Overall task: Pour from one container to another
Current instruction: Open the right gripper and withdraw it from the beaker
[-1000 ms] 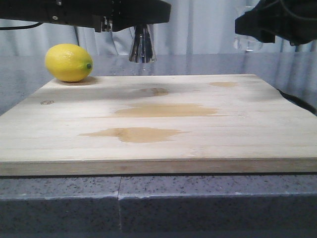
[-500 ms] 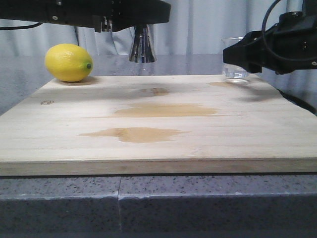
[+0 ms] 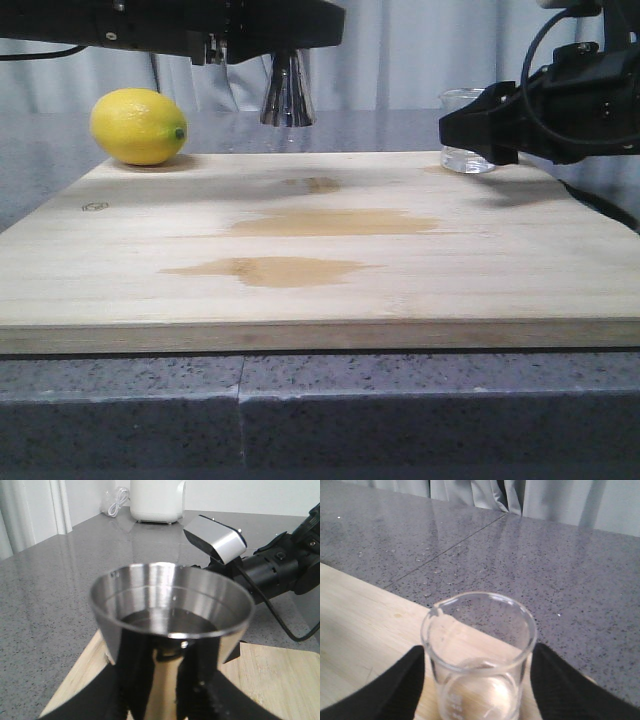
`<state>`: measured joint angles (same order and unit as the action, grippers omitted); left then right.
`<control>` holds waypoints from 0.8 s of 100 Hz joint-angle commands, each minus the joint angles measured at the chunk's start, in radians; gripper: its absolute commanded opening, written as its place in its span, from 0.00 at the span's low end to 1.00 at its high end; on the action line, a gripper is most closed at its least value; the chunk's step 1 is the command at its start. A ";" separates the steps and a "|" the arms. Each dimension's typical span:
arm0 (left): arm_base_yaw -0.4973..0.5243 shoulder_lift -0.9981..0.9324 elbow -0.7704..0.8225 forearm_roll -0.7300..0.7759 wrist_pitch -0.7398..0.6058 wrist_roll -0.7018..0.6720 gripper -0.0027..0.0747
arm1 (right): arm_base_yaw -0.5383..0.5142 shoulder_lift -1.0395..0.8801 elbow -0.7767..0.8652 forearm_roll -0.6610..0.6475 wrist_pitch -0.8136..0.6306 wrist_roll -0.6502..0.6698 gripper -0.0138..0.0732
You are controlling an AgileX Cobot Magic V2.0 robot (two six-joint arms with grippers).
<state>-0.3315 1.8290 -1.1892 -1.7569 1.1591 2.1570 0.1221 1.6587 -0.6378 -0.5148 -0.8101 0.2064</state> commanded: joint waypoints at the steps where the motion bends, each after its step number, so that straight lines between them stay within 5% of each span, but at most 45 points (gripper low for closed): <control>1: -0.009 -0.057 -0.031 -0.093 0.097 -0.007 0.29 | -0.001 -0.034 -0.025 0.006 -0.071 -0.006 0.76; 24: -0.009 -0.057 -0.031 -0.093 0.097 -0.007 0.29 | -0.001 -0.132 -0.013 -0.026 0.019 0.024 0.85; 53: -0.009 -0.057 -0.031 -0.093 0.097 -0.007 0.29 | 0.045 -0.332 -0.011 -0.244 0.415 0.357 0.85; 80: -0.009 -0.057 -0.031 -0.093 0.097 -0.007 0.29 | 0.167 -0.503 -0.011 -0.219 0.752 0.379 0.85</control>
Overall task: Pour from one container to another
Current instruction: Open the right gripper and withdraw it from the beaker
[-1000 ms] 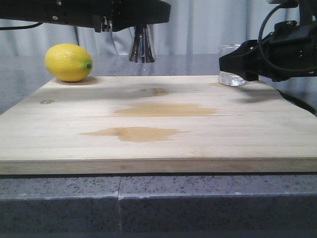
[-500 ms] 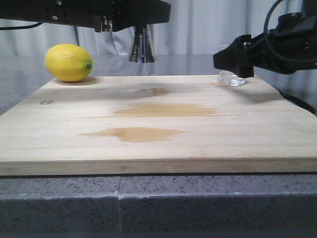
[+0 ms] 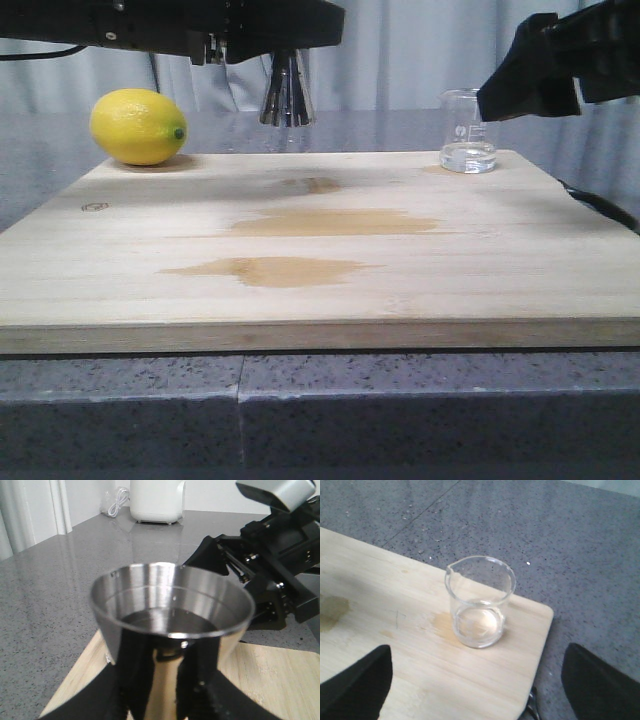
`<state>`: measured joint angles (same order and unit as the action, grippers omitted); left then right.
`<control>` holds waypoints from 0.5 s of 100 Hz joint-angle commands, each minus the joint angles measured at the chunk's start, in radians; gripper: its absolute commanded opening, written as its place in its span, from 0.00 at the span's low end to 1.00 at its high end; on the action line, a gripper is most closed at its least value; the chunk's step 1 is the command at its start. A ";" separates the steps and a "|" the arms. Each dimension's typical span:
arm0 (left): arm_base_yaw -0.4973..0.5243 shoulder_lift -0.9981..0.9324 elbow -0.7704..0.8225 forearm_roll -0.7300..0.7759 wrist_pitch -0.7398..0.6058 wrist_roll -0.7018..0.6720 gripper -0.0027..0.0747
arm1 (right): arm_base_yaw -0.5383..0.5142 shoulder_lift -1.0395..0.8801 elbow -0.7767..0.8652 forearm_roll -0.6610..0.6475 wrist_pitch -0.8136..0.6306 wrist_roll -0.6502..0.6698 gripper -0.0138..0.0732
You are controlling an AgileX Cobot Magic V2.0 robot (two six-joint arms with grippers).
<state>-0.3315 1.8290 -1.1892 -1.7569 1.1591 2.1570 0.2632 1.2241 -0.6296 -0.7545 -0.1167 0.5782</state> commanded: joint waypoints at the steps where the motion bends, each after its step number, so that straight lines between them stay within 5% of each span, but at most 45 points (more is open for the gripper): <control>1: -0.009 -0.057 -0.031 -0.093 0.097 -0.007 0.29 | 0.031 -0.072 -0.019 0.027 0.072 0.008 0.85; 50: -0.009 -0.057 -0.031 -0.093 0.097 -0.007 0.29 | 0.059 -0.355 0.007 0.141 0.372 0.008 0.84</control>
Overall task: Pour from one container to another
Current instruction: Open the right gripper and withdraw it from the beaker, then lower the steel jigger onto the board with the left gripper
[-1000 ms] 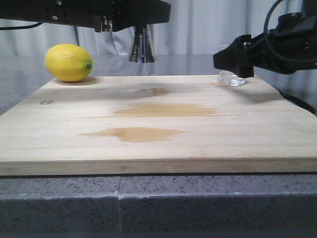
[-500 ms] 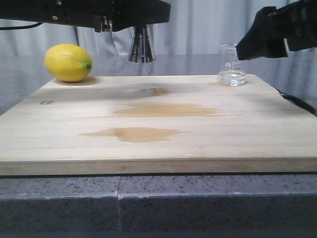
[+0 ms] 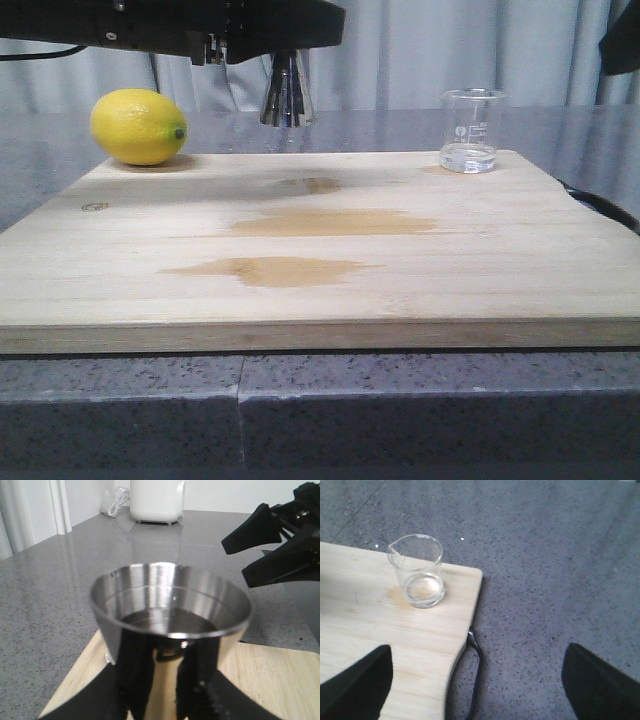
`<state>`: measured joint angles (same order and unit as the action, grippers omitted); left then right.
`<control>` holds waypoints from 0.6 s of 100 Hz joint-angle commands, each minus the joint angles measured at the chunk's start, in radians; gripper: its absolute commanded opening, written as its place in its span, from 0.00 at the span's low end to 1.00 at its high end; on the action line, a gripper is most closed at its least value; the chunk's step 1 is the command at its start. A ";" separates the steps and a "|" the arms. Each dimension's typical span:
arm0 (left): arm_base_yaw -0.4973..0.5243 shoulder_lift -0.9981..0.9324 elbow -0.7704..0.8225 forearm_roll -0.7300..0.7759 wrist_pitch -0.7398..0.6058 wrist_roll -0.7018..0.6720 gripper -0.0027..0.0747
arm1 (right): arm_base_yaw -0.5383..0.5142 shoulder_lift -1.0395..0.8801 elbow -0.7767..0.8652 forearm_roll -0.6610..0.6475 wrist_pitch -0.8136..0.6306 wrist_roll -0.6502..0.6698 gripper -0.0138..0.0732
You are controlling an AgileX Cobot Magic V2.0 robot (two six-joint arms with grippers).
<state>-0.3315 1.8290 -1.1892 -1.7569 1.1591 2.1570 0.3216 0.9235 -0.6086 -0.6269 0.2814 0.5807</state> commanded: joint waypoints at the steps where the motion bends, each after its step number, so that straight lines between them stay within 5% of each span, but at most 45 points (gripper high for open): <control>1: -0.009 -0.057 -0.031 -0.093 0.097 -0.007 0.29 | 0.001 -0.059 -0.009 0.016 -0.026 0.005 0.84; 60: -0.009 -0.057 -0.031 -0.093 0.097 -0.007 0.29 | 0.001 -0.208 0.040 0.017 -0.009 0.005 0.84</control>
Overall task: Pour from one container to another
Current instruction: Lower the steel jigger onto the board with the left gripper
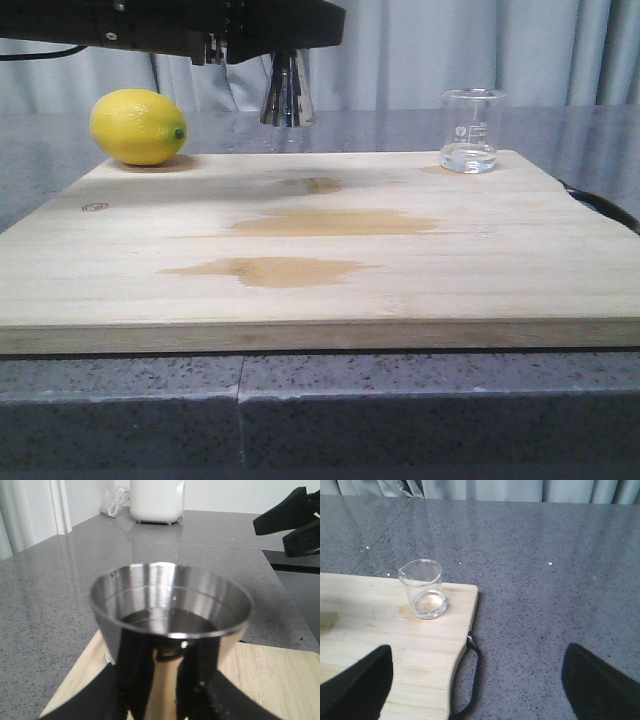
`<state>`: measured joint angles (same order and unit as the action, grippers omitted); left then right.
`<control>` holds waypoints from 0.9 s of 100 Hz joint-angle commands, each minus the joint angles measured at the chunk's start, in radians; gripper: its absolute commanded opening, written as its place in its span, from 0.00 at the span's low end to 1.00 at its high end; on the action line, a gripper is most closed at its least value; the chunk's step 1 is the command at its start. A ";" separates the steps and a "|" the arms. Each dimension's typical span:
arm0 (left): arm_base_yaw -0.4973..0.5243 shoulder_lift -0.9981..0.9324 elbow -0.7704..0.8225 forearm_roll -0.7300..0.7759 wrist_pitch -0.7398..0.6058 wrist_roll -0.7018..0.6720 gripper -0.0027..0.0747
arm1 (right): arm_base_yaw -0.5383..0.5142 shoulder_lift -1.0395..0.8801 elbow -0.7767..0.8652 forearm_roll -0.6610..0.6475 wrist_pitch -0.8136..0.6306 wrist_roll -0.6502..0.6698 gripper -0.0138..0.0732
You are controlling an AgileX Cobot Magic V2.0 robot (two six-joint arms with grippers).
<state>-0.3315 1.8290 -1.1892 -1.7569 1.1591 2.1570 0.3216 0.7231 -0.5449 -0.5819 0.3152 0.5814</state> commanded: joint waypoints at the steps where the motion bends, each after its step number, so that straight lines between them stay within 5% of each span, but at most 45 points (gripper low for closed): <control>1: -0.009 -0.057 -0.031 -0.093 0.097 -0.007 0.29 | 0.001 -0.007 -0.024 -0.030 -0.043 0.004 0.84; 90: -0.009 -0.034 0.051 -0.058 0.109 0.026 0.29 | 0.001 -0.007 -0.024 -0.056 -0.041 0.004 0.84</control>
<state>-0.3315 1.8290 -1.1180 -1.7430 1.1572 2.1748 0.3216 0.7225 -0.5449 -0.6068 0.3296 0.5814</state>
